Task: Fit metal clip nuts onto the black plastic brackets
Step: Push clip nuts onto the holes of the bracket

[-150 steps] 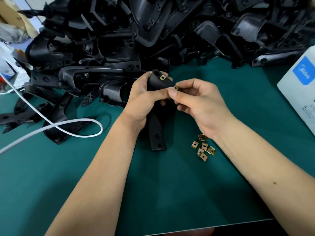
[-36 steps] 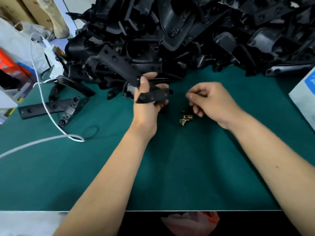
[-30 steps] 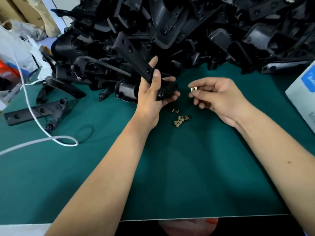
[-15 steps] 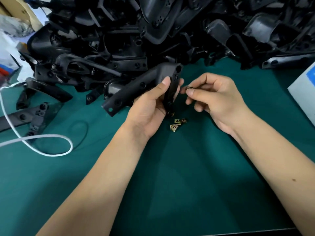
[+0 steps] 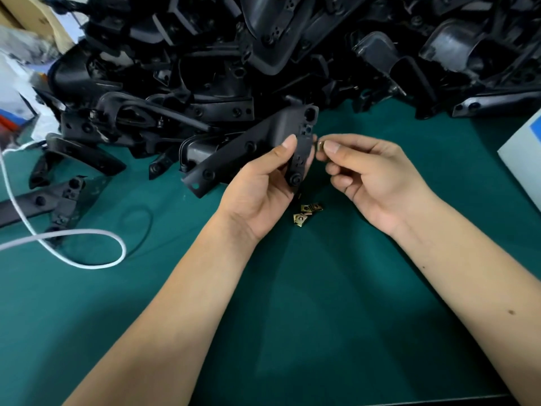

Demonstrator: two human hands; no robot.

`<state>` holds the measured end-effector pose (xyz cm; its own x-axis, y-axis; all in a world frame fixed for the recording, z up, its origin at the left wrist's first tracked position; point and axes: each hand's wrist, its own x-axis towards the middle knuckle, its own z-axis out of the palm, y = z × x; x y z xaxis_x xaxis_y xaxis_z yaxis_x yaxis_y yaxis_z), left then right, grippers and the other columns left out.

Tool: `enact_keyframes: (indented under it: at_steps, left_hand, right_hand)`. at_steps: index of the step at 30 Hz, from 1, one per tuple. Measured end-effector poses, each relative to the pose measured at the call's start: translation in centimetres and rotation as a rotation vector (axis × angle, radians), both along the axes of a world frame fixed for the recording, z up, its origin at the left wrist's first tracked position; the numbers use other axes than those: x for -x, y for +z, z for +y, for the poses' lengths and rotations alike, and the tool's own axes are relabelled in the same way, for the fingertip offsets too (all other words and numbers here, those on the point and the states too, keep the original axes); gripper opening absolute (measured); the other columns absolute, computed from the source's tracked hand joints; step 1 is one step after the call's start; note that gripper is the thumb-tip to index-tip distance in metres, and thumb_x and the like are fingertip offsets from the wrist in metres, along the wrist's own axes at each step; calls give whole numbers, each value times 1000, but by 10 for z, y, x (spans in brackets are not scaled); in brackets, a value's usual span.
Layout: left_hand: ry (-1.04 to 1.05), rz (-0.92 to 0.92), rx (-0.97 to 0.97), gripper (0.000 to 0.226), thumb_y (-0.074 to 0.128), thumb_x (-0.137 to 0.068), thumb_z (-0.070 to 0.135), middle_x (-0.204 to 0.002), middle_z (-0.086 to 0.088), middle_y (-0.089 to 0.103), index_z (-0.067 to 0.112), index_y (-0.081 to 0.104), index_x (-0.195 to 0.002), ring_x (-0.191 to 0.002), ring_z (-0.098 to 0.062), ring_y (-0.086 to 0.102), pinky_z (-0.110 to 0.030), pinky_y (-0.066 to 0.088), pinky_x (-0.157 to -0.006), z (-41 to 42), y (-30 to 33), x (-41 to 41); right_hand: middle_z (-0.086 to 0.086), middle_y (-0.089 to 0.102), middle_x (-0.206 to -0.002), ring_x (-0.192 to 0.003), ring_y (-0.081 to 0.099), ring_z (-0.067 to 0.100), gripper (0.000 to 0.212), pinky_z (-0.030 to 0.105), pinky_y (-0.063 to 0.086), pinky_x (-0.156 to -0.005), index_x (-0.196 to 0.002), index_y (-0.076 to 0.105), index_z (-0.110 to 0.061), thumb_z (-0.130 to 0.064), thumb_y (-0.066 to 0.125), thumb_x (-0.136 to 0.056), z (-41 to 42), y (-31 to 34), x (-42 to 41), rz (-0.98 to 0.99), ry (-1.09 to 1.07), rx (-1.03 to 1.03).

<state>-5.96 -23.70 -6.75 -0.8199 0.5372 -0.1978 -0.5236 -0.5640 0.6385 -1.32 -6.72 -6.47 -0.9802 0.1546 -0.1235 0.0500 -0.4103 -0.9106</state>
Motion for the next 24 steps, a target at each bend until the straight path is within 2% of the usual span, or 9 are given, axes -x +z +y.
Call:
enact_keyframes:
  at_steps: [5, 9, 12, 24]
  left_hand:
    - [22, -19, -11, 16, 73, -82, 12, -102, -13, 78, 1, 82, -90, -94, -17, 76, -24, 60, -83, 0, 3, -1]
    - [26, -6, 3, 17, 74, -80, 9, -104, -14, 78, 0, 81, -92, -93, -18, 77, -25, 60, -79, 2, 4, -4]
    - [34, 2, 29, 17, 74, -79, 9, -103, -13, 78, 1, 82, -92, -91, -17, 77, -25, 60, -77, 3, 5, -5]
    - [34, 5, 80, 22, 78, -75, 9, -108, -15, 78, 1, 81, -95, -94, -18, 77, -26, 60, -79, 3, 5, -4]
  right_hand:
    - [11, 75, -87, -65, 59, 12, 18, 18, 43, -50, -94, 78, -8, -12, 78, -76, -2, 0, -1, 6, -17, 6]
    - [3, 70, -79, -66, 56, 10, 11, 19, 43, -53, -84, 81, -13, -13, 80, -74, -5, 1, -1, 32, -44, 37]
    - [3, 71, -77, -64, 56, 9, 8, 19, 44, -53, -80, 82, -15, -13, 80, -73, -6, 1, -1, 46, -57, 60]
    - [5, 71, -78, -64, 56, 9, 6, 18, 42, -53, -80, 82, -13, -13, 80, -74, -4, -1, -1, 37, -44, 68]
